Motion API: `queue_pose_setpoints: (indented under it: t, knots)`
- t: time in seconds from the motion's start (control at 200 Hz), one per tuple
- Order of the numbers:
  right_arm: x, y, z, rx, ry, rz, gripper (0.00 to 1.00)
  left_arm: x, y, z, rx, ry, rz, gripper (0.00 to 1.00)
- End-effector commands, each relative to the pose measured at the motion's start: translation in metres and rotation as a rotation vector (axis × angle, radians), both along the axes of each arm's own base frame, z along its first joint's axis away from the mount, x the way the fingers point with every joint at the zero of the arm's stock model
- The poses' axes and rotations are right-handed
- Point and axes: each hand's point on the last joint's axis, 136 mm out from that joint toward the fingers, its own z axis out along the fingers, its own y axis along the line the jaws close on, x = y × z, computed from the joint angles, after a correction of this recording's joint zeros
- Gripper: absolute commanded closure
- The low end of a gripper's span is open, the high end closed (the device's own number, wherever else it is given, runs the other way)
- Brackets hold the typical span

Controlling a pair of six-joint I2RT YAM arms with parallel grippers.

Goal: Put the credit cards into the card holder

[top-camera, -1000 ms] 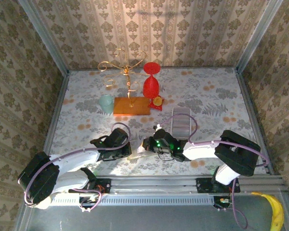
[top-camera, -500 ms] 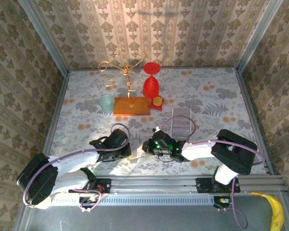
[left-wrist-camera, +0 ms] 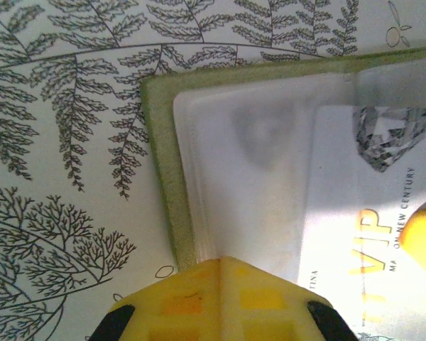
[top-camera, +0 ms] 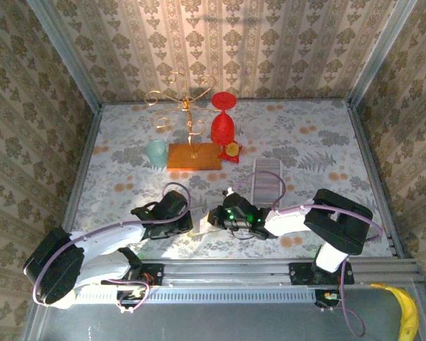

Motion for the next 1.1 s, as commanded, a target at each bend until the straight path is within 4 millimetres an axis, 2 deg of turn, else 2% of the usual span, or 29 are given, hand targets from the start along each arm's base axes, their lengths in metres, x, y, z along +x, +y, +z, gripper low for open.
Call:
queue_pose_setpoints:
  t: [0.0,0.24,0.445,0.52,0.625,0.74,0.915,1.095]
  knots:
    - [-0.005,0.011,0.0,0.013,0.005,0.058,1.0,-0.003,0.008,-0.001,0.028,0.0,0.016,1.0]
    - [-0.005,0.013,-0.011,0.0,0.019,0.074,1.0,0.0,0.013,0.008,0.024,-0.033,0.04,0.91]
    - [-0.006,0.013,-0.012,0.001,0.02,0.106,1.0,-0.005,0.028,-0.006,0.072,-0.016,0.085,0.85]
    - [-0.009,0.014,-0.012,-0.01,0.027,0.133,0.98,-0.005,0.031,-0.01,0.083,-0.011,0.094,0.86]
    - [-0.013,0.013,-0.015,-0.053,0.033,0.176,0.93,-0.003,0.024,-0.01,0.061,-0.014,0.082,0.87]
    - [-0.012,0.007,-0.017,-0.121,0.024,0.189,0.82,-0.001,0.019,-0.008,0.051,-0.018,0.069,0.9]
    - [-0.009,-0.002,-0.019,-0.22,0.011,0.195,0.8,0.001,0.015,-0.008,0.039,-0.018,0.06,0.94]
    - [-0.009,0.011,-0.012,-0.18,0.003,0.233,0.81,0.002,0.008,-0.01,0.024,-0.007,0.046,0.99]
